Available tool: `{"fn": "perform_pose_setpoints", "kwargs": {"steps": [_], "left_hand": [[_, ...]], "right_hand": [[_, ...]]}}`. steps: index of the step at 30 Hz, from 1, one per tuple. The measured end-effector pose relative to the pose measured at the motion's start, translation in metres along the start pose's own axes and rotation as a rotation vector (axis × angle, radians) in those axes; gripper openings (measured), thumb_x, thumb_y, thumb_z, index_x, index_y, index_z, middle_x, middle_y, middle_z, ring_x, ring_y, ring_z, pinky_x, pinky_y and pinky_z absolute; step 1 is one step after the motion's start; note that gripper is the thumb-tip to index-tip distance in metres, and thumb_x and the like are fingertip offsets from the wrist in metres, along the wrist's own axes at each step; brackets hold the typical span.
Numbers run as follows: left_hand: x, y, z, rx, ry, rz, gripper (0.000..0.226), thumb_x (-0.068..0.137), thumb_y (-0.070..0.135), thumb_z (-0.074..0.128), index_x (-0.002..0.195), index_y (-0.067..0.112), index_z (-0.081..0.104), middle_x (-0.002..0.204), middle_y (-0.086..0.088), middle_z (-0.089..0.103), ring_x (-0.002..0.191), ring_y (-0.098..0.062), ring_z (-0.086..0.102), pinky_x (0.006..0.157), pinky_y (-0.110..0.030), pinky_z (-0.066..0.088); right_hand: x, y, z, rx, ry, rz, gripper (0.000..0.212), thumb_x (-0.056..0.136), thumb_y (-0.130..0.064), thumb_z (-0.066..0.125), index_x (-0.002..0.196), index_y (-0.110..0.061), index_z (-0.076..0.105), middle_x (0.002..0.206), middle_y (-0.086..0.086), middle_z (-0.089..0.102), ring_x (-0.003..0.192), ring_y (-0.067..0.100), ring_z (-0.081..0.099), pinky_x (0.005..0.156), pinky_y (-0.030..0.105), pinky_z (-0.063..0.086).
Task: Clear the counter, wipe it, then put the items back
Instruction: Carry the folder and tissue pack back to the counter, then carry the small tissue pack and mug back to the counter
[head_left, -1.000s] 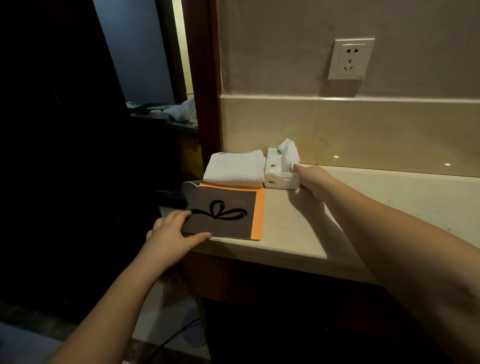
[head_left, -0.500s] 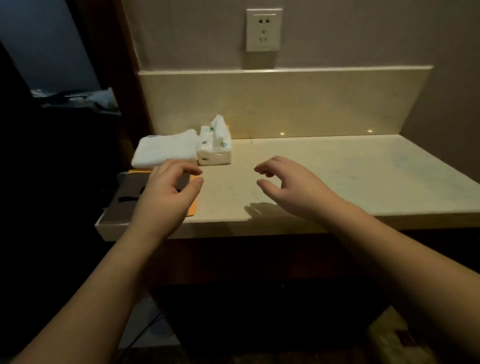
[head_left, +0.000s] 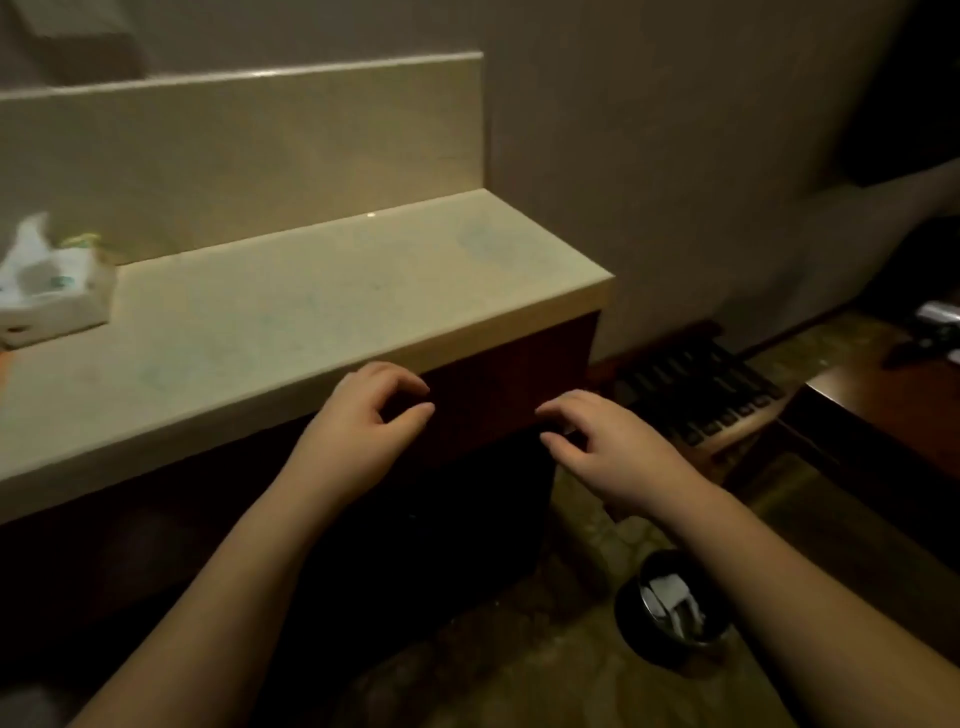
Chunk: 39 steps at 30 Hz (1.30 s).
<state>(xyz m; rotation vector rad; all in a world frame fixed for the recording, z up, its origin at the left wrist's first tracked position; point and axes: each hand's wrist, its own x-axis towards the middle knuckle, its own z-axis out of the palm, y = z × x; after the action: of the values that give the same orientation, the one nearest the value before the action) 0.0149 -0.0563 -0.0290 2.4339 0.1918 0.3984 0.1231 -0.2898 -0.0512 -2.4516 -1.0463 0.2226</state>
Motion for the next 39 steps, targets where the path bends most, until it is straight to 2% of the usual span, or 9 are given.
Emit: {"fn": "perform_pose_setpoints", "kwargs": {"steps": [3, 12, 19, 22, 26, 31, 35, 37, 39], "left_hand": [[0.006, 0.033, 0.064, 0.007, -0.136, -0.009, 0.013, 0.091, 0.034, 0.06, 0.104, 0.033, 0.06, 0.113, 0.015, 0.054, 0.109, -0.004, 0.05, 0.078, -0.011, 0.037], [0.02, 0.107, 0.253, 0.126, -0.496, -0.046, 0.026, 0.093, 0.04, 0.057, 0.116, 0.029, 0.061, 0.116, 0.015, 0.051, 0.11, -0.007, 0.051, 0.094, -0.028, 0.046], [0.032, 0.149, 0.359, 0.204, -0.706, -0.035, 0.029, 0.094, 0.039, 0.054, 0.116, 0.022, 0.062, 0.116, 0.006, 0.054, 0.104, -0.013, 0.055, 0.089, -0.032, 0.049], [0.04, 0.171, 0.393, 0.188, -0.756, -0.012, 0.029, 0.093, 0.04, 0.055, 0.115, 0.022, 0.061, 0.115, 0.005, 0.053, 0.098, -0.013, 0.056, 0.077, -0.026, 0.048], [0.061, 0.206, 0.434, 0.149, -0.796, 0.063, 0.027, 0.094, 0.035, 0.055, 0.115, 0.02, 0.061, 0.114, 0.004, 0.055, 0.088, -0.008, 0.056, 0.06, -0.019, 0.04], [0.106, 0.26, 0.485, 0.073, -0.81, 0.159, 0.025, 0.094, 0.033, 0.056, 0.116, 0.02, 0.061, 0.108, 0.003, 0.057, 0.077, -0.01, 0.059, 0.056, -0.023, 0.043], [0.153, 0.303, 0.522, 0.05, -0.848, 0.202, 0.02, 0.095, 0.032, 0.054, 0.111, 0.021, 0.059, 0.099, 0.003, 0.06, 0.071, -0.014, 0.062, 0.057, -0.031, 0.051], [0.18, 0.322, 0.539, 0.018, -0.867, 0.181, 0.015, 0.095, 0.03, 0.054, 0.107, 0.022, 0.059, 0.088, 0.002, 0.063, 0.067, -0.016, 0.063, 0.056, -0.031, 0.051], [0.205, 0.337, 0.554, -0.042, -0.889, 0.136, 0.013, 0.095, 0.029, 0.055, 0.106, 0.024, 0.059, 0.087, 0.001, 0.064, 0.069, -0.016, 0.063, 0.057, -0.03, 0.05]], "right_hand": [[-0.046, 0.063, -0.003, 0.015, 0.007, 0.138, 0.036, 0.096, -0.038, 0.049, 0.131, -0.027, 0.052, 0.126, -0.013, 0.051, 0.111, 0.002, 0.05, 0.088, 0.015, 0.04], [-0.179, 0.234, 0.003, 0.098, -0.003, 0.621, 0.038, 0.096, -0.037, 0.049, 0.131, -0.023, 0.053, 0.132, -0.006, 0.052, 0.113, 0.01, 0.054, 0.09, 0.023, 0.045], [-0.268, 0.32, 0.004, 0.165, -0.058, 0.916, 0.038, 0.097, -0.037, 0.047, 0.13, -0.021, 0.055, 0.129, -0.002, 0.054, 0.11, 0.014, 0.055, 0.09, 0.025, 0.046], [-0.293, 0.345, 0.001, 0.201, -0.024, 1.016, 0.036, 0.097, -0.036, 0.047, 0.129, -0.021, 0.056, 0.128, -0.002, 0.056, 0.109, 0.014, 0.056, 0.087, 0.022, 0.043], [-0.309, 0.376, -0.01, 0.247, 0.023, 1.116, 0.034, 0.097, -0.034, 0.047, 0.125, -0.021, 0.059, 0.121, 0.0, 0.06, 0.103, 0.016, 0.058, 0.088, 0.027, 0.047], [-0.307, 0.42, -0.046, 0.26, 0.151, 1.206, 0.032, 0.096, -0.031, 0.049, 0.126, -0.02, 0.058, 0.115, 0.0, 0.062, 0.091, 0.012, 0.059, 0.077, 0.026, 0.049], [-0.293, 0.464, -0.085, 0.248, 0.208, 1.259, 0.033, 0.097, -0.029, 0.049, 0.128, -0.019, 0.056, 0.102, -0.002, 0.062, 0.073, 0.009, 0.058, 0.057, 0.021, 0.042], [-0.286, 0.486, -0.105, 0.269, 0.256, 1.302, 0.033, 0.098, -0.029, 0.048, 0.128, -0.018, 0.055, 0.099, -0.003, 0.061, 0.072, 0.009, 0.058, 0.055, 0.022, 0.041], [-0.279, 0.506, -0.124, 0.317, 0.341, 1.359, 0.032, 0.098, -0.029, 0.048, 0.126, -0.018, 0.056, 0.093, -0.005, 0.059, 0.074, 0.01, 0.057, 0.059, 0.024, 0.044]]}}
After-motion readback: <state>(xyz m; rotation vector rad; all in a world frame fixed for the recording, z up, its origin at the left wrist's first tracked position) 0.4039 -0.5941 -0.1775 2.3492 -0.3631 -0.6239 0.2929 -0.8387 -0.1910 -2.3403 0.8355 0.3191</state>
